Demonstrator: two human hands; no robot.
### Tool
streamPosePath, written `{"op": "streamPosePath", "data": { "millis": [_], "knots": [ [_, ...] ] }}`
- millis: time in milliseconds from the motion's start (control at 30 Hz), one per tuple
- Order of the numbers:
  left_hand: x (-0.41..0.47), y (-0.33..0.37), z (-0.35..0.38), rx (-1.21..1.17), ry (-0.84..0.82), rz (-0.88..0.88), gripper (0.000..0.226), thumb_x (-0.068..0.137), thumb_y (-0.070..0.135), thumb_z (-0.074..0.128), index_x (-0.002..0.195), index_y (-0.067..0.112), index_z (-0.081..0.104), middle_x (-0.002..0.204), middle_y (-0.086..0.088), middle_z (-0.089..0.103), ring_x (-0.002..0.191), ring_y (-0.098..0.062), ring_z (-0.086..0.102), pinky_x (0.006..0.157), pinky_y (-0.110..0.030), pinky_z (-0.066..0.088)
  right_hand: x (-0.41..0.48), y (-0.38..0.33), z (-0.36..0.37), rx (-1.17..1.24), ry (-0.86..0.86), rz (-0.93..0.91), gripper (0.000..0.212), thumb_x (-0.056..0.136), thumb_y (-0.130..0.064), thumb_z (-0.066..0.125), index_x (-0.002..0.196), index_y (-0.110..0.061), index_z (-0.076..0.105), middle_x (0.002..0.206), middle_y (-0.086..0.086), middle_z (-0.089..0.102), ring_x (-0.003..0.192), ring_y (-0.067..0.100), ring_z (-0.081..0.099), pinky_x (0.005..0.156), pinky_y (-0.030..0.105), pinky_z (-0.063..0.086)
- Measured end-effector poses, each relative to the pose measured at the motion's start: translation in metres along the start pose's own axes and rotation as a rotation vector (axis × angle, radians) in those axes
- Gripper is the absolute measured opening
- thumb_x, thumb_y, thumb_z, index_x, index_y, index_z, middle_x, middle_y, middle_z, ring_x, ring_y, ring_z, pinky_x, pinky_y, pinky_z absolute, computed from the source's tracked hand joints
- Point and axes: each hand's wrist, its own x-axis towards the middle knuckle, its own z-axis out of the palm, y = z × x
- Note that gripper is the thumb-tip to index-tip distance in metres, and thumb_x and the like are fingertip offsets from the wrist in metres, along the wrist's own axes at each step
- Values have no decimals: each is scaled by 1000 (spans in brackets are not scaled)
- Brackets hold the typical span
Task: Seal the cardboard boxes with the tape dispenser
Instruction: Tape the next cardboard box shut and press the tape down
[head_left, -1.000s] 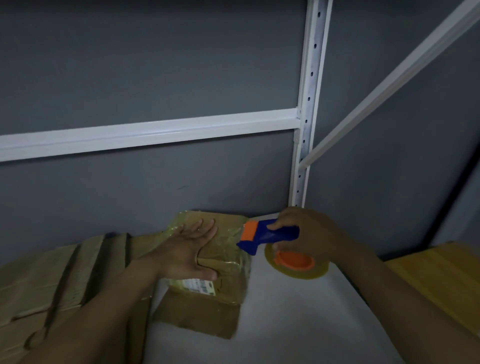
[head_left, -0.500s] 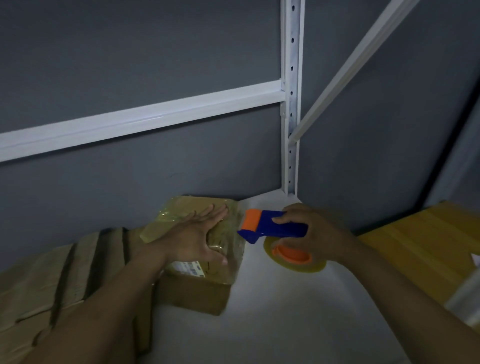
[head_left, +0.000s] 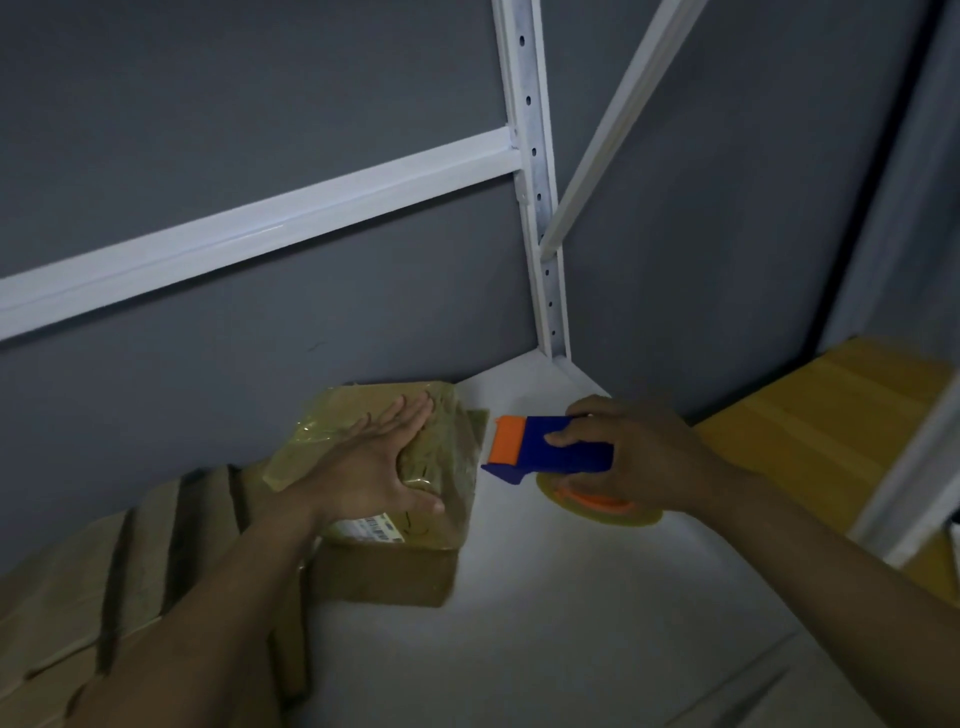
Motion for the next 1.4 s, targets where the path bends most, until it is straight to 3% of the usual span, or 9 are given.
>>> {"op": "streamPosePath", "data": {
  "millis": [367, 533, 667, 800, 900, 1033, 1100, 1233, 1400],
  "knots": [
    [1, 6, 10, -20, 52, -57, 126, 58, 86, 52, 152, 34, -14, 152, 23, -18, 142, 1, -18, 120, -35, -5, 15, -32, 56, 126, 193, 64, 43, 77, -35, 76, 116, -21, 67, 111, 2, 62, 91, 21, 64, 80, 29, 50],
    [-2, 17, 7, -48, 73, -93, 116, 74, 70, 64, 152, 30, -12, 150, 23, -17, 145, -4, -15, 120, -39, -5, 18, -45, 55, 164, 172, 216, 37, 84, -36, 67, 120, -25, 62, 111, 0, 57, 95, 21, 61, 83, 29, 47],
    [-9, 21, 11, -51, 79, -146, 126, 60, 85, 54, 154, 29, -10, 160, 14, -10, 147, -8, -12, 121, -41, -2, 31, -39, 40, 184, 146, 416, 34, 82, -42, 68, 114, -29, 64, 109, -6, 60, 96, 16, 59, 75, 25, 42],
    [-12, 30, 14, -83, 169, -208, 124, 68, 77, 62, 154, 24, -9, 163, 5, 0, 149, -14, -2, 121, -44, 5, 22, -5, 36, 738, 198, 576, 18, 76, -37, 75, 93, -31, 70, 95, -7, 70, 85, 12, 66, 83, 36, 55],
    [-10, 39, 10, -174, 246, -247, 121, 66, 71, 70, 154, 18, 5, 160, 0, 18, 146, -22, 18, 119, -46, 17, 15, 14, 46, 1027, 175, 698, 26, 80, -30, 74, 103, -18, 69, 98, 4, 71, 89, 20, 68, 87, 42, 55],
    [-10, 33, 6, -223, 219, -215, 112, 66, 67, 74, 150, 19, 18, 159, 5, 20, 145, -20, 21, 117, -47, 22, 23, 12, 53, 389, -7, 695, 43, 91, -50, 55, 114, -16, 65, 109, 6, 68, 97, 23, 63, 90, 38, 51],
    [-10, 29, 8, -209, 191, -191, 117, 67, 66, 74, 153, 16, 11, 160, 8, 17, 147, -18, 15, 118, -47, 19, 32, -12, 54, 260, 106, 557, 48, 97, -47, 45, 131, -14, 53, 130, 7, 58, 117, 24, 54, 99, 34, 41],
    [-7, 25, 13, -118, 192, -146, 122, 70, 67, 70, 155, 14, 0, 162, 7, 10, 149, -16, 7, 120, -47, 8, 60, -86, 58, 880, 53, 300, 51, 100, -48, 30, 148, -29, 31, 152, -7, 35, 138, 12, 34, 108, 24, 27],
    [-10, 17, 13, -98, 113, -121, 122, 70, 56, 77, 154, 17, -3, 161, 9, -14, 147, -10, -14, 121, -40, -5, 69, -108, 90, 1238, -172, 495, 61, 93, -67, 20, 140, -35, 43, 143, -2, 48, 121, 13, 51, 97, 23, 39]
  ]
}}
